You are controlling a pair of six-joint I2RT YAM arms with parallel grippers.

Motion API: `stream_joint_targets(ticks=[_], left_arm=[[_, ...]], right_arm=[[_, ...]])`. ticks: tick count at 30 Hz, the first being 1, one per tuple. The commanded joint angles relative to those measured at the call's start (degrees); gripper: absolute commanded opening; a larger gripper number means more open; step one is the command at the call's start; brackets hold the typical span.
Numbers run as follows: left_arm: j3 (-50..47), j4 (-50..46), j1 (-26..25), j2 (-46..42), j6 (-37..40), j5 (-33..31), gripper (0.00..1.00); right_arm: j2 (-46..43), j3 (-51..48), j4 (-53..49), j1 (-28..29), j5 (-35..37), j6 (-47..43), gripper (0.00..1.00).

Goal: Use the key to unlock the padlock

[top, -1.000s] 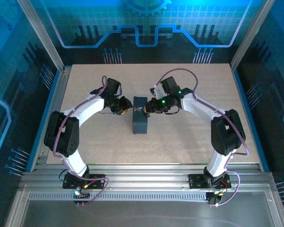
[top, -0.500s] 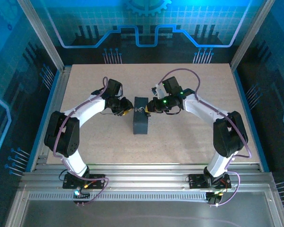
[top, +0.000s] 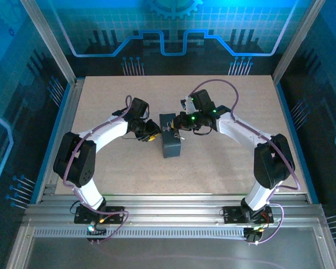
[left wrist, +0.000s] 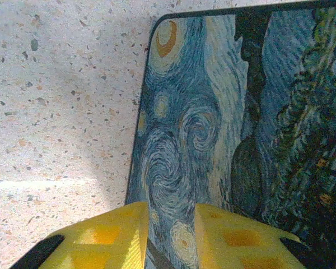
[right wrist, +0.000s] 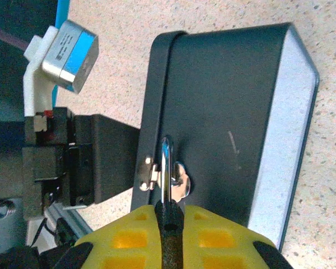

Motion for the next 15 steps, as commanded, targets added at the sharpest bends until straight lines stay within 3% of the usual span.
stream_joint_targets(ticks=[1, 8, 15], left_arm=[[-0.4, 0.0, -0.3, -2.1, -1.0, 0.0, 0.29], [-0.2, -0.4, 0.6, -3.6, -0.9, -0.3, 0.29], [0.5, -1.5, 3.4, -6.0, 0.3, 0.1, 0.32]], right_arm=[[1.7, 1.2, 1.8, 0.7, 3.3, 1.4, 0.0], [0.4, 1.2, 3.4, -1.7, 2.3, 1.4, 0.0], [-5.6, -5.5, 7.3, -10.2, -0.8, 1.5, 0.0]])
